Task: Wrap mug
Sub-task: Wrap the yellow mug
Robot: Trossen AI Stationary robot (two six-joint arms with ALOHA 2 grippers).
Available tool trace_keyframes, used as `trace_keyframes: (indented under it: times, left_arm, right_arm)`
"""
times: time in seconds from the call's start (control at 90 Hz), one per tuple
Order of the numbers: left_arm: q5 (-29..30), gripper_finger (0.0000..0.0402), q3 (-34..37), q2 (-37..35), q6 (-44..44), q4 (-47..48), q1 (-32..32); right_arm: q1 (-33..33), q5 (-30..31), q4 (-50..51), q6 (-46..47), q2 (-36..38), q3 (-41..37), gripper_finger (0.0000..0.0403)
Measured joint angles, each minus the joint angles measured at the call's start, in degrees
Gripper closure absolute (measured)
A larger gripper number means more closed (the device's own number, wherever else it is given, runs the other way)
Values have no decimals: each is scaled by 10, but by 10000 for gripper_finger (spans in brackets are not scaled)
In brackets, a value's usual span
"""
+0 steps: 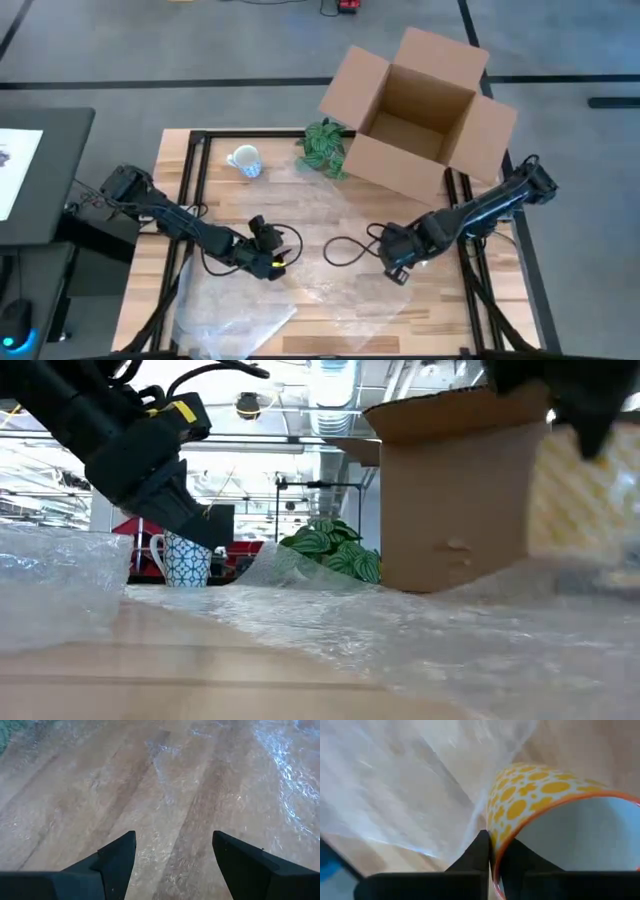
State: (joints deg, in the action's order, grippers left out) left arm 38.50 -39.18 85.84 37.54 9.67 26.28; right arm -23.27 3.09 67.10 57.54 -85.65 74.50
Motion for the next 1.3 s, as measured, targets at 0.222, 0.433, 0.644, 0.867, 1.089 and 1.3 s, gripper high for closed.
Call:
trace_keyframes:
  times: [0.222, 0.433, 0.644, 0.867, 1.089, 1.3]
  left_arm:
    - [-23, 157, -1, -1, 8, 23, 0]
    - [-38, 157, -1, -18, 57, 100, 3]
    - [-38, 157, -1, -37, 104, 173, 22]
    - [-38, 157, -1, -38, 171, 254, 46]
    - [-37, 157, -1, -38, 193, 273, 54]
    - [-9, 157, -1, -38, 196, 278, 57]
  right_arm:
    - [27, 30, -7, -108, -61, 136, 399]
    - [57, 6, 26, -268, -230, 308, 399]
    - [100, -1, 96, -378, -383, 464, 398]
    - [126, -5, 147, -433, -472, 559, 396]
    - [129, -18, 155, -458, -504, 565, 395]
    - [117, -27, 156, -473, -505, 565, 383]
